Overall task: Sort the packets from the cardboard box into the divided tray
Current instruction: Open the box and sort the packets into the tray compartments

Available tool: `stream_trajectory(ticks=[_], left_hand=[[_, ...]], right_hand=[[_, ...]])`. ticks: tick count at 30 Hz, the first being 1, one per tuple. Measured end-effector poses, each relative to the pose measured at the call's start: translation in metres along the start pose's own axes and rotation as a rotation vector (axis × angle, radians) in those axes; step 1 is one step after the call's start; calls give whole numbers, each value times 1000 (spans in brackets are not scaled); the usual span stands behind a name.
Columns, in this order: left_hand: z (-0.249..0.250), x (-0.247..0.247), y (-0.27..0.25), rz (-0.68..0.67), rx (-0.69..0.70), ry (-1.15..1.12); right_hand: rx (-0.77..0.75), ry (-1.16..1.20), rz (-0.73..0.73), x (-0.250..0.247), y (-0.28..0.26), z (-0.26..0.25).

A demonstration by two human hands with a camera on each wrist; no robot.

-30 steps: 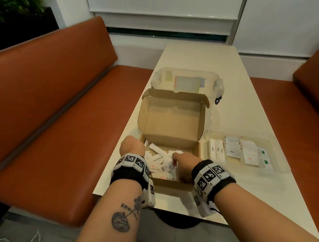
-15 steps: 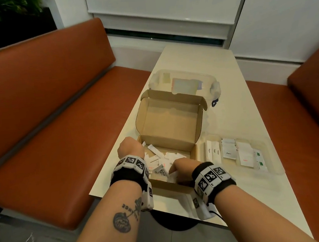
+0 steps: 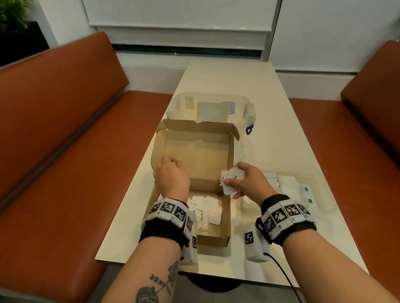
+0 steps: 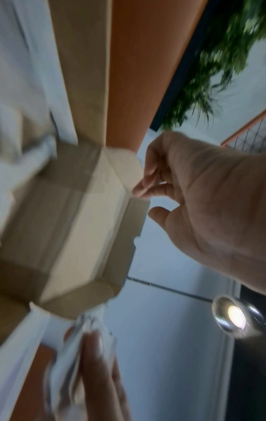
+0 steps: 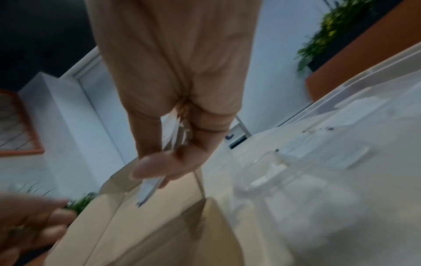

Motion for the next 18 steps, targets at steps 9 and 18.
stream_trajectory(ticks=[9, 18], left_hand=[[56, 72, -68, -718, 80, -271], [65, 125, -114, -1074, 11, -332]], right_hand=[[30, 227, 66, -53, -13, 20], [99, 147, 190, -106, -34, 48]])
Point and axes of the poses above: each hand's wrist, its own y-axis towards the middle knuckle, its own x-axis out of the palm, z = x × y, the point moved 2 cm from there along y, towards the middle knuckle, and after that the axes turned 15 degrees about -x, right-handed, at the moved point
